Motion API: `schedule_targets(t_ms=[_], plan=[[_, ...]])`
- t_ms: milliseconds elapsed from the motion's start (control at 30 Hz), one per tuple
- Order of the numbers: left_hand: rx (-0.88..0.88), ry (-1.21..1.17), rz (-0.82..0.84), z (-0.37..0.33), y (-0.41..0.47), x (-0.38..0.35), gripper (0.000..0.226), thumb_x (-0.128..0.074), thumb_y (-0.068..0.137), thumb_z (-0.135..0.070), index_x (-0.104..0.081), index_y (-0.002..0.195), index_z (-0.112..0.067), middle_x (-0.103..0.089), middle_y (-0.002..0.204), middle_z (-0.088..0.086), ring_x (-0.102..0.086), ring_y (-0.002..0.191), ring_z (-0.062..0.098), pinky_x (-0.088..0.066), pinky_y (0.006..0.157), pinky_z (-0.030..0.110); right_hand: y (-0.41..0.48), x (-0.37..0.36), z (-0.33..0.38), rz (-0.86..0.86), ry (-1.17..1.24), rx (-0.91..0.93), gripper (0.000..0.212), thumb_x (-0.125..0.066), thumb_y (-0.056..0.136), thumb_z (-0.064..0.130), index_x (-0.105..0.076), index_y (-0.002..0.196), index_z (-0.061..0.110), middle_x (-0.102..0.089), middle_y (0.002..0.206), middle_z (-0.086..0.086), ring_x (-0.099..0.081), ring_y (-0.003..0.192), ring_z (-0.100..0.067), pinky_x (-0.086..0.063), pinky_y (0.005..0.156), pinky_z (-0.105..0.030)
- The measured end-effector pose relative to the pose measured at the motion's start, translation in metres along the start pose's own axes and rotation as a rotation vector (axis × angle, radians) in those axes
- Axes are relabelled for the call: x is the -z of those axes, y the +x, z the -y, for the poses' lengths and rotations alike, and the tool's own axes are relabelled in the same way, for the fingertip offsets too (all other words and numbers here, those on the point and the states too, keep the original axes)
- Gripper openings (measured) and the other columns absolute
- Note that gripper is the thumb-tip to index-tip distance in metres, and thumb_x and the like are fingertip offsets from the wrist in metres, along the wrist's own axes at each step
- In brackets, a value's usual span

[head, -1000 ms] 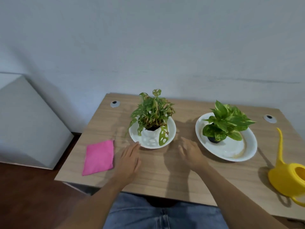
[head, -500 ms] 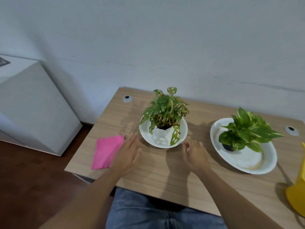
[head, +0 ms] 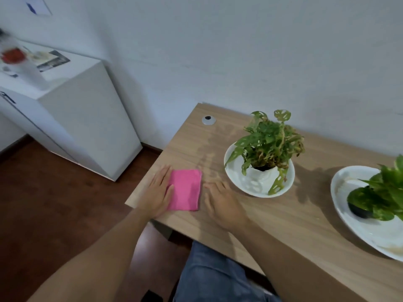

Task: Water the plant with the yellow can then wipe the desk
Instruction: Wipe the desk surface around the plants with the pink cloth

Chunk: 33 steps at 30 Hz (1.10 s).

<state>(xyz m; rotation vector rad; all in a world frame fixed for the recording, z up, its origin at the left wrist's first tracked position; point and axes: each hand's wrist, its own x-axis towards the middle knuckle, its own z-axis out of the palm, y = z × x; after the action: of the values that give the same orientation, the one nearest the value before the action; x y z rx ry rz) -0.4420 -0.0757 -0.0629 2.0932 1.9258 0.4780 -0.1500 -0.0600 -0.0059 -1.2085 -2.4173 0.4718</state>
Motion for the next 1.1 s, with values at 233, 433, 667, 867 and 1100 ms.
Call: schedule_targets(t_ms=[233, 433, 667, 867, 1100], plan=[[-0.009, -0.041, -0.076, 0.005, -0.006, -0.007, 0.066, -0.025, 0.118, -0.041, -0.026, 0.175, -0.008, -0.021, 0.185, 0.008, -0.014, 0.172, 0.014, -0.022, 0.138, 0.047, 0.072, -0.060, 0.057, 0.169, 0.058, -0.067, 0.062, -0.028, 0.118, 0.028, -0.032, 0.173, 0.001, -0.029, 0.182, -0.016, -0.022, 0.171, -0.028, -0.004, 0.140, -0.038], [-0.016, -0.047, -0.103, 0.005, -0.007, -0.006, 0.064, -0.028, 0.116, -0.034, -0.028, 0.174, -0.007, -0.023, 0.184, 0.009, -0.016, 0.172, 0.015, -0.025, 0.138, 0.049, 0.077, -0.086, 0.068, 0.236, 0.059, -0.181, 0.064, -0.016, 0.121, 0.037, -0.003, 0.180, 0.017, 0.003, 0.188, -0.001, 0.008, 0.173, -0.017, 0.005, 0.139, -0.040], [0.028, -0.097, -0.079, 0.002, -0.005, -0.004, 0.067, -0.025, 0.116, -0.043, -0.025, 0.175, -0.012, -0.019, 0.185, 0.004, -0.011, 0.172, 0.010, -0.018, 0.139, 0.045, 0.071, -0.080, 0.040, 0.248, -0.069, -0.181, 0.067, -0.012, 0.120, 0.051, 0.006, 0.179, 0.026, 0.018, 0.186, -0.003, 0.018, 0.172, -0.021, 0.009, 0.138, -0.046], [0.102, -0.049, -0.097, -0.010, 0.000, -0.004, 0.067, -0.029, 0.115, -0.042, -0.028, 0.174, -0.011, -0.027, 0.183, 0.005, -0.021, 0.170, 0.018, -0.018, 0.139, 0.043, 0.053, -0.073, 0.013, 0.213, -0.171, -0.180, 0.074, -0.014, 0.117, 0.053, 0.001, 0.179, 0.015, 0.006, 0.188, -0.006, 0.008, 0.174, -0.024, -0.004, 0.140, -0.051], [0.026, -0.009, -0.043, -0.048, 0.028, -0.016, 0.065, -0.026, 0.116, -0.041, -0.023, 0.176, -0.016, -0.024, 0.184, 0.004, -0.014, 0.172, 0.017, -0.010, 0.140, 0.042, 0.008, -0.055, -0.005, 0.186, -0.203, -0.215, 0.074, -0.018, 0.118, 0.053, -0.006, 0.180, 0.015, -0.002, 0.188, -0.004, 0.003, 0.174, -0.022, -0.007, 0.140, -0.049]])
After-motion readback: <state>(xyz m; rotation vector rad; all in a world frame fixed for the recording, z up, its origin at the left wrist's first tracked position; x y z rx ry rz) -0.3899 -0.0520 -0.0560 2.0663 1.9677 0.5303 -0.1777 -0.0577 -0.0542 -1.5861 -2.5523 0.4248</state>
